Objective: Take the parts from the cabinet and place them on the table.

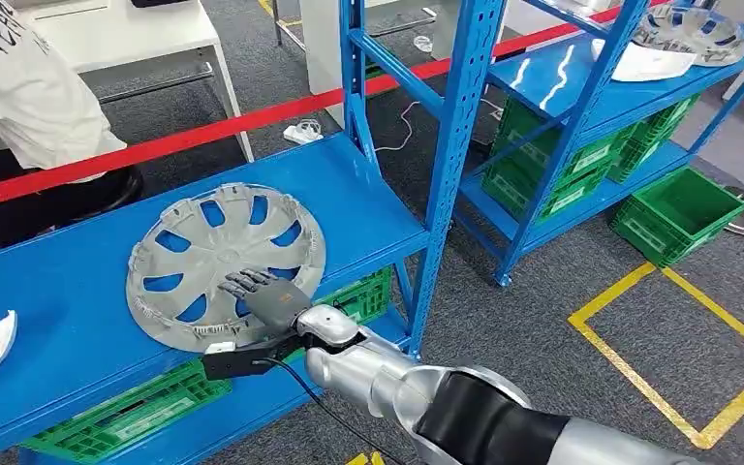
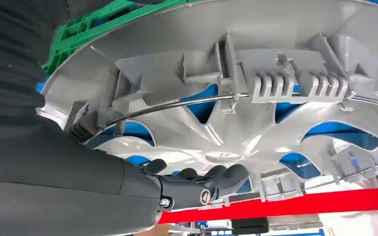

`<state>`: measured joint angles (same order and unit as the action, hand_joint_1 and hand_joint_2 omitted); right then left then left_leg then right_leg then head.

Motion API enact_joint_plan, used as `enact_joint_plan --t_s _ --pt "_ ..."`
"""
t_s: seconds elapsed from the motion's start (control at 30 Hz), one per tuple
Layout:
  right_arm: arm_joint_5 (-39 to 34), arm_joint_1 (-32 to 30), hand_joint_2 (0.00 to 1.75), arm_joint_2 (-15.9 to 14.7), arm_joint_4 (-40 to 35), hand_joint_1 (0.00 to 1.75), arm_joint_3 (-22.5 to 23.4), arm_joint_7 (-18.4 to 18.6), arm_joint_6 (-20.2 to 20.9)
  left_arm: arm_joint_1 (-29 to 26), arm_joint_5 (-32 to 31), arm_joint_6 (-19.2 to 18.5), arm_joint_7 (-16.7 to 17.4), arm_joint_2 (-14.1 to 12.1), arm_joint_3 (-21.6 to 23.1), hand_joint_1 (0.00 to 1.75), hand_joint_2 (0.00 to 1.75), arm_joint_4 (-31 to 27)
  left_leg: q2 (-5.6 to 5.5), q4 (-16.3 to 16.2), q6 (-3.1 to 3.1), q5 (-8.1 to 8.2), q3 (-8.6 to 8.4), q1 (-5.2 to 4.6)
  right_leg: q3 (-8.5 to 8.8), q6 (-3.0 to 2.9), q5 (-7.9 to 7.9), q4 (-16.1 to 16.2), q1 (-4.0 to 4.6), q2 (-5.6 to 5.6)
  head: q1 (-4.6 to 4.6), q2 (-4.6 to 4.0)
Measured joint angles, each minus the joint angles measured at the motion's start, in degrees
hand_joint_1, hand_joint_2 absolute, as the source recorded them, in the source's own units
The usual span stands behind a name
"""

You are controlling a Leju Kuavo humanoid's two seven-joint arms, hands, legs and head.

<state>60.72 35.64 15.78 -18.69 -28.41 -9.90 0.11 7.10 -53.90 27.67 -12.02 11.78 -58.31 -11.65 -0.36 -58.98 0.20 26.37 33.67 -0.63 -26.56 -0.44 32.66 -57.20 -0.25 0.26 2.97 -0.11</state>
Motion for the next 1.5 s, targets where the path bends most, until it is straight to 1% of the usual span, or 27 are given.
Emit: enact_joint_plan --t_s 0.17,0.8,0.83,0.87,0.9,1.5 --pt "0.39 0.3 1.75 0.0 0.02 0.0 0.0 0.05 0.92 0.0 0.22 0.46 -0.02 0.0 0.0 0.0 0.0 0.0 0.01 0.0 0.0 0.0 0.0 0.0 0.0 0.0 0.0 0.0 0.0 0.0 0.0 0.0" --pt "0.94 0.51 1.75 0.0 0.02 0.0 -0.02 0.31 1.42 -0.02 0.42 0.53 -0.22 0.0 0.0 0.0 0.0 0.0 0.01 0.01 0.0 0.0 0.0 0.0 -0.01 0.0 0.0 0.0 0.0 0.0 0.0 0.0" --pt "0.96 0.57 1.75 0.0 0.02 0.28 -0.02 0.31 1.6 -0.02 0.44 0.53 -0.22 0.0 0.0 0.0 0.0 0.0 0.01 0.01 0.0 0.0 0.0 0.0 0.0 0.0 0.0 0.0 0.0 0.01 0.0 0.0" --pt "0.96 0.59 1.75 0.0 0.02 1.41 -0.02 0.31 1.62 -0.02 0.48 0.53 -0.22 0.0 0.0 0.0 0.0 0.0 0.01 0.01 0.0 0.0 0.0 0.0 0.0 0.0 0.0 0.0 0.0 0.01 0.0 0.0" --pt "0.96 0.61 1.75 0.0 0.04 1.75 -0.02 0.31 1.75 -0.02 0.57 0.53 -0.22 0.0 0.0 0.0 0.0 0.0 0.01 0.01 0.0 0.0 -0.01 0.0 0.01 0.0 0.0 0.0 0.0 0.01 0.0 0.0" --pt "1.44 1.33 1.75 0.0 0.35 1.75 -0.06 -0.15 2.62 -0.07 0.81 1.09 -0.81 0.0 -0.02 0.0 0.0 0.0 -0.06 0.01 0.0 0.0 0.0 0.0 0.02 0.0 0.0 0.0 -0.01 -0.01 0.0 0.0"
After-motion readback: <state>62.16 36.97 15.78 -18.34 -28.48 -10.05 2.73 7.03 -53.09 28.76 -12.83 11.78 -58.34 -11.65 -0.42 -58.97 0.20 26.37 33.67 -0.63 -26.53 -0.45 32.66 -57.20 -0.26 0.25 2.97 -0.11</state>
